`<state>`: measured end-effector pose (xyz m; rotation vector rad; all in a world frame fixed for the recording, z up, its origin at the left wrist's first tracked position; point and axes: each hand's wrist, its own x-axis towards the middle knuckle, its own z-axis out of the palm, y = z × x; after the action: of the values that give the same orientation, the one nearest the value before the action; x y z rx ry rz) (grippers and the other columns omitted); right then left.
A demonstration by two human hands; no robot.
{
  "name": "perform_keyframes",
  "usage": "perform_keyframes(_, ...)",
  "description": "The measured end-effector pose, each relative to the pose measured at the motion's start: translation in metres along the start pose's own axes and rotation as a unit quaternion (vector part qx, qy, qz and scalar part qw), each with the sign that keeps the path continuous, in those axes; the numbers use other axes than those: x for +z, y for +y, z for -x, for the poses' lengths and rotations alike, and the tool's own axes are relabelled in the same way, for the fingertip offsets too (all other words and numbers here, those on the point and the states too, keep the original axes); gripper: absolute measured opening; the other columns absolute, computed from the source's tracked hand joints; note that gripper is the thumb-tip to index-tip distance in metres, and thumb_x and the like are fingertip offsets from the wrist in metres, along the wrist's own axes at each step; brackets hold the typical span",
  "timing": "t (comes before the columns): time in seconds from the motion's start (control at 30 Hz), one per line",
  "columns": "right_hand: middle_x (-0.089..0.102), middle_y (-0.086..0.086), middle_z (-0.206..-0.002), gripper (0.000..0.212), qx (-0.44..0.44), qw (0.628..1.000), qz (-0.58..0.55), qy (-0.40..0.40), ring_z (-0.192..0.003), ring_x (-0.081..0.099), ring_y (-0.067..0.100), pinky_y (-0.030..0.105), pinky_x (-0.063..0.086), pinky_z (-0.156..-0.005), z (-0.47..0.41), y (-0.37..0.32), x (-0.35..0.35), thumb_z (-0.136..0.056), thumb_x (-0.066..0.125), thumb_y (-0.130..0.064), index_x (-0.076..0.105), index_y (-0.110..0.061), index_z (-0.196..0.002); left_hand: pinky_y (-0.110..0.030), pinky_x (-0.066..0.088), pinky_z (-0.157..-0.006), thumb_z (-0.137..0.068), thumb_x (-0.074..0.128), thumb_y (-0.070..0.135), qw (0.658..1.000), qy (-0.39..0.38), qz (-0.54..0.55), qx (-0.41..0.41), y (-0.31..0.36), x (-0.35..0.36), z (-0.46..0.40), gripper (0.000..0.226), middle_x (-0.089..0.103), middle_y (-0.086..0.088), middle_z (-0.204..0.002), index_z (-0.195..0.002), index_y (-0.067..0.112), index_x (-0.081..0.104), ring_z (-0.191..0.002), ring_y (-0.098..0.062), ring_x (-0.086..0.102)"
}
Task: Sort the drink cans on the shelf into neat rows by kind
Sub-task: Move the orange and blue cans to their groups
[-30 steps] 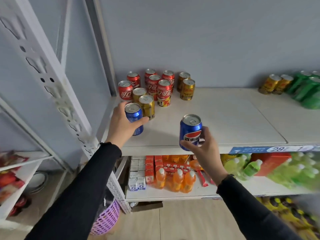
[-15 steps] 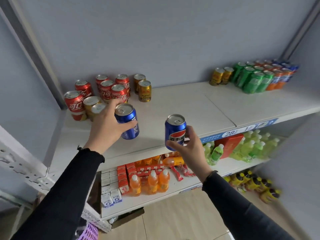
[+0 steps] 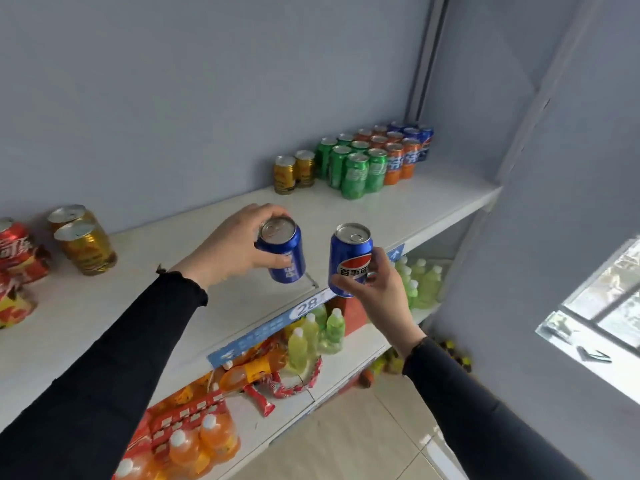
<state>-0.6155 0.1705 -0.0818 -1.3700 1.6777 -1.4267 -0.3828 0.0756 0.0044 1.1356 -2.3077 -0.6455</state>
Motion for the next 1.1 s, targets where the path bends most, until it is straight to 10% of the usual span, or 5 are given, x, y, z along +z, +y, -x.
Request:
perform_keyframes(0.13,0.070,-0.012,-0.098,0.051,0.016,1.000,0.004,0.022,-0.084,0.065,-0.003,0.019,0.054,-0.070,-0.062,0.034,-0.079,-0.071,0.087,-0.032,0.056,-0.030,-0.111,-0.033,0.052,-0.094,-0.069,0.089,0.018,0.999,-0.031,0.000,0.019,0.046,0.049,-0.090,0.066,0.059,0.015,-0.122,-0.125,0.031,0.058,-0.111,-0.008,0.056)
perform_keyframes(0.4,0.072,-0.009,-0.100,0.056,0.044,0.997,-0.008,0.061,-0.092,0.069,0.011,0.042,0.059,-0.083,-0.182,0.089,-0.192,-0.069,0.086,-0.036,0.056,-0.028,-0.114,-0.019,0.044,-0.089,-0.069,0.088,0.014,0.991,-0.094,-0.049,0.079,0.115,0.122,-0.246,0.068,0.056,0.021,-0.119,-0.125,0.033,0.054,-0.112,-0.004,0.054)
perform_keyframes(1.1,0.069,-0.001,-0.108,0.060,0.074,0.995,-0.009,0.073,-0.096,0.067,0.014,0.026,0.054,-0.078,-0.461,0.175,-0.284,-0.074,0.086,-0.025,0.052,-0.018,-0.123,-0.044,0.053,-0.089,-0.064,0.086,0.013,0.929,-0.220,-0.238,0.177,0.130,0.208,-0.591,0.074,0.058,0.014,-0.119,-0.123,0.040,0.050,-0.104,-0.016,0.057)
